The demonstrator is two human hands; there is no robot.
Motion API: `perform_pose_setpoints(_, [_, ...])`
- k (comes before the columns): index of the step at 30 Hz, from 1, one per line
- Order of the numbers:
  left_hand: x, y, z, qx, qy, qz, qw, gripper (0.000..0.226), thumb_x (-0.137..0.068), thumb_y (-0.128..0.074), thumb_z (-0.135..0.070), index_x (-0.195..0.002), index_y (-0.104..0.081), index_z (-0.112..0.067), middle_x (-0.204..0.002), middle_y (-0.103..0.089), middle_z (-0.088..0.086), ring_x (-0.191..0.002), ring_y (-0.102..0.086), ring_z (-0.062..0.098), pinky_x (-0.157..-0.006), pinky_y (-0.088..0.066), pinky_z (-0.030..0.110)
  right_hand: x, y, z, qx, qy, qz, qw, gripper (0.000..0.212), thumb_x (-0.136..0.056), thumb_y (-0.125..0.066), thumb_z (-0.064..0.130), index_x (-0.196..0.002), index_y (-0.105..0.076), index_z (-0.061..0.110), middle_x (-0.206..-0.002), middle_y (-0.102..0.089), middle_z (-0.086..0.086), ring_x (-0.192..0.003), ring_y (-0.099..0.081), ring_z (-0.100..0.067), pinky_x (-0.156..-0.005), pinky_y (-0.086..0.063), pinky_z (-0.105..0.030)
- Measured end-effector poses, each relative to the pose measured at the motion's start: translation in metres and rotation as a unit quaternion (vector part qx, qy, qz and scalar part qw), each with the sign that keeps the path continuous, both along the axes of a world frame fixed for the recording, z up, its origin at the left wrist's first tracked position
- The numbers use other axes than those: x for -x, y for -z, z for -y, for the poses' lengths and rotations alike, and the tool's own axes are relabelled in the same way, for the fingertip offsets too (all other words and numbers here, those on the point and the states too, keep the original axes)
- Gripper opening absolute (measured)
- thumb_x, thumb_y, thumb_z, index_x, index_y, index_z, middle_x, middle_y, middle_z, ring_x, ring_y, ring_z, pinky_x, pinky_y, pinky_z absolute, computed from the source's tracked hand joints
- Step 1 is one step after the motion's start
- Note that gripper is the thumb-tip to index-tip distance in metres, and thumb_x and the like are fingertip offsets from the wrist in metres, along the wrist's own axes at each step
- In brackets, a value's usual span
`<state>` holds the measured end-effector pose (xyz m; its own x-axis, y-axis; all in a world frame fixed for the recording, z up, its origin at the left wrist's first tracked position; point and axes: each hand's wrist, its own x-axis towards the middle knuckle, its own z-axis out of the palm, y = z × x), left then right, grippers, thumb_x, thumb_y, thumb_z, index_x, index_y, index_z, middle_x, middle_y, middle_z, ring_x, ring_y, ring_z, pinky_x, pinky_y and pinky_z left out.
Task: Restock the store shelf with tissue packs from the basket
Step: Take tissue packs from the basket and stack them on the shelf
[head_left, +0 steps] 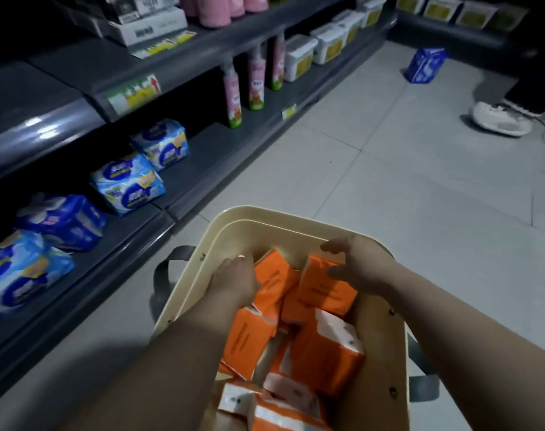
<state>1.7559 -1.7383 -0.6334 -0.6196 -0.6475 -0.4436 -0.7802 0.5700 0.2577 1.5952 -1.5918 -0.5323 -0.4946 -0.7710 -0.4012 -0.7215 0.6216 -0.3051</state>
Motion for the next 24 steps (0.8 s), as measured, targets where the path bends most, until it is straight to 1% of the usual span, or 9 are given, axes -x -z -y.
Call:
perform_pose_setpoints(2, [0.002, 0.008, -0.001, -0.024, -0.014, 0.014, 1.0, 0.063, -0.088, -0.059, -0.038, -0.141, -0.031, -0.02, -0.133, -0.05, 0.009, -0.126, -0.042, 0.031, -0.099, -0.04, 0.039, 0.004, 0.003, 0.001, -0.004, 0.002, -0.008, 1.0, 0.051, -0.084, -0.065, 0.027, -0.133, -0.051, 0.027, -0.134, -0.055, 0.001, -0.117, -0.054, -0.02, -0.093, -0.045, -0.029])
perform_pose_setpoints(3, [0.003, 0.009, -0.002, -0.032, -0.017, 0.025, 0.999, 0.062, -0.088, -0.059, -0.04, -0.14, -0.031, -0.02, -0.132, -0.051, 0.01, -0.127, -0.041, 0.031, -0.099, -0.039, 0.039, 0.005, 0.005, 0.001, -0.003, 0.003, -0.011, 1.0, 0.051, -0.084, -0.065, 0.026, -0.134, -0.051, 0.027, -0.134, -0.055, 0.001, -0.117, -0.054, -0.02, -0.094, -0.045, -0.03])
perform_pose_setpoints(6, [0.001, 0.009, -0.005, -0.037, -0.013, 0.031, 0.999, 0.046, -0.087, -0.06, -0.042, -0.124, -0.047, -0.017, -0.125, -0.057, 0.009, -0.121, -0.048, 0.031, -0.095, -0.041, 0.037, 0.004, 0.006, 0.006, 0.005, 0.001, -0.011, 1.0, 0.05, -0.087, -0.062, 0.023, -0.135, -0.05, 0.025, -0.135, -0.054, -0.001, -0.118, -0.053, -0.021, -0.092, -0.043, -0.028])
perform_pose_setpoints(11, [-0.019, -0.028, -0.002, -0.065, -0.049, -0.089, 0.993, 0.035, -0.086, -0.063, -0.024, -0.118, -0.052, -0.014, -0.117, -0.057, 0.009, -0.101, -0.059, 0.027, -0.084, -0.049, 0.035, -0.006, 0.013, 0.009, 0.013, -0.005, -0.015, 1.0, 0.048, -0.087, -0.056, 0.016, -0.134, -0.051, 0.027, -0.132, -0.057, -0.005, -0.109, -0.059, -0.025, -0.088, -0.05, -0.036])
perform_pose_setpoints(14, [-0.041, -0.059, 0.0, -0.052, -0.058, -0.145, 0.986, 0.031, -0.089, -0.061, -0.025, -0.116, -0.048, -0.017, -0.107, -0.061, 0.002, -0.093, -0.061, 0.021, -0.077, -0.049, 0.034, -0.013, 0.022, 0.011, -0.01, -0.051, -0.045, 0.998, 0.054, -0.086, -0.052, 0.01, -0.137, -0.047, 0.03, -0.135, -0.055, -0.006, -0.119, -0.054, -0.027, -0.091, -0.048, -0.034])
perform_pose_setpoints(17, [-0.065, -0.083, 0.001, -0.054, -0.068, -0.187, 0.979, 0.027, -0.089, -0.063, -0.028, -0.109, -0.046, -0.025, -0.096, -0.057, -0.009, -0.086, -0.057, 0.012, -0.069, -0.044, 0.028, -0.019, 0.034, 0.019, -0.035, -0.118, -0.062, 0.991, 0.059, -0.085, -0.05, 0.008, -0.14, -0.042, 0.03, -0.144, -0.045, -0.003, -0.126, -0.047, -0.027, -0.099, -0.044, -0.035])
perform_pose_setpoints(19, [-0.08, -0.091, 0.003, -0.069, -0.08, -0.206, 0.973, 0.027, -0.088, -0.065, -0.028, -0.105, -0.044, -0.028, -0.092, -0.056, -0.013, -0.084, -0.058, 0.01, -0.07, -0.045, 0.028, -0.022, 0.041, 0.025, -0.064, -0.154, -0.077, 0.983, 0.058, -0.087, -0.049, 0.01, -0.142, -0.039, 0.028, -0.147, -0.038, -0.002, -0.13, -0.042, -0.028, -0.104, -0.038, -0.036])
perform_pose_setpoints(21, [-0.093, -0.095, 0.006, -0.081, -0.087, -0.226, 0.967, 0.027, -0.087, -0.066, -0.028, -0.104, -0.044, -0.03, -0.092, -0.057, -0.015, -0.084, -0.06, 0.007, -0.068, -0.047, 0.026, -0.021, 0.05, 0.029, -0.104, -0.183, -0.114, 0.971, 0.055, -0.088, -0.049, 0.012, -0.141, -0.04, 0.026, -0.143, -0.04, -0.004, -0.127, -0.043, -0.028, -0.103, -0.037, -0.037])
perform_pose_setpoints(24, [-0.107, -0.098, 0.01, -0.1, -0.097, -0.246, 0.959, 0.028, -0.087, -0.066, -0.028, -0.106, -0.046, -0.03, -0.096, -0.061, -0.013, -0.086, -0.063, 0.005, -0.072, -0.053, 0.028, -0.019, 0.06, 0.031, -0.162, -0.226, -0.176, 0.944, 0.043, -0.088, -0.05, 0.013, -0.13, -0.052, 0.019, -0.135, -0.043, -0.007, -0.121, -0.045, -0.028, -0.099, -0.041, -0.037])
